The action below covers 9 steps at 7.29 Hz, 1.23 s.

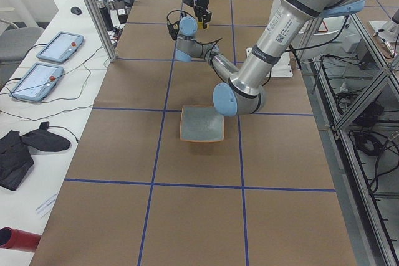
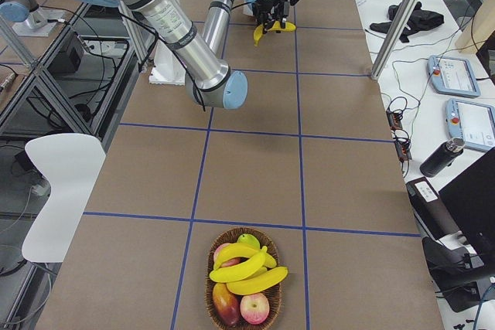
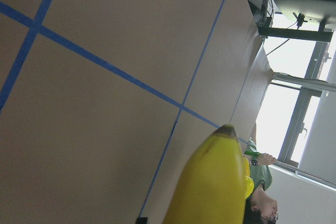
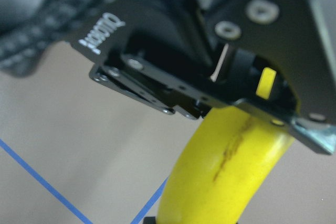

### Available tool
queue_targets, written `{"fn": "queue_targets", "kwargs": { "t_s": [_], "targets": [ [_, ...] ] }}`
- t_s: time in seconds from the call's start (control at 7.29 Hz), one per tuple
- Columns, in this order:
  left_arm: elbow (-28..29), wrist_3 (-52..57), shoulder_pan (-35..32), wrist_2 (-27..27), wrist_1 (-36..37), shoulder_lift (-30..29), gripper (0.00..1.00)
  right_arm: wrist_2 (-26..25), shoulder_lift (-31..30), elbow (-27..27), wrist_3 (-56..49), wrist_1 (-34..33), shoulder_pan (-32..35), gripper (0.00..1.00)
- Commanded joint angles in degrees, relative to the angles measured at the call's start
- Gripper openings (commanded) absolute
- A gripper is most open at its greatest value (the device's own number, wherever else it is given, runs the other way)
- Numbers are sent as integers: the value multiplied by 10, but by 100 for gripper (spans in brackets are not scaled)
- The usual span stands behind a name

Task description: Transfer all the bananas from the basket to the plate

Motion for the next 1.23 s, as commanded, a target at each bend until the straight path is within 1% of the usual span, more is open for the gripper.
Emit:
{"fn": "queue_targets", "kwargs": {
  "t_s": [0.0, 0.41, 0.69, 0.82, 0.96, 1.1],
  "targets": [
    [0, -19, 0, 0, 1, 1, 0, -1, -10, 14, 8, 2, 0, 99],
    [1, -19, 0, -1, 1, 2, 0, 3, -11, 22, 8, 2, 1, 99],
    [8, -13, -3, -1, 7, 6, 0, 4, -22, 32, 8, -5, 27, 99],
    [9, -11, -11, -1, 7, 17, 0, 5, -23, 34, 8, -25, 43, 99],
    [7, -11, -31, -16, 8, 35, 0, 6, -23, 35, 7, -48, 58, 99],
    [7, -10, -67, -64, 8, 51, 0, 13, -23, 35, 6, -74, 80, 99]
  ]
}}
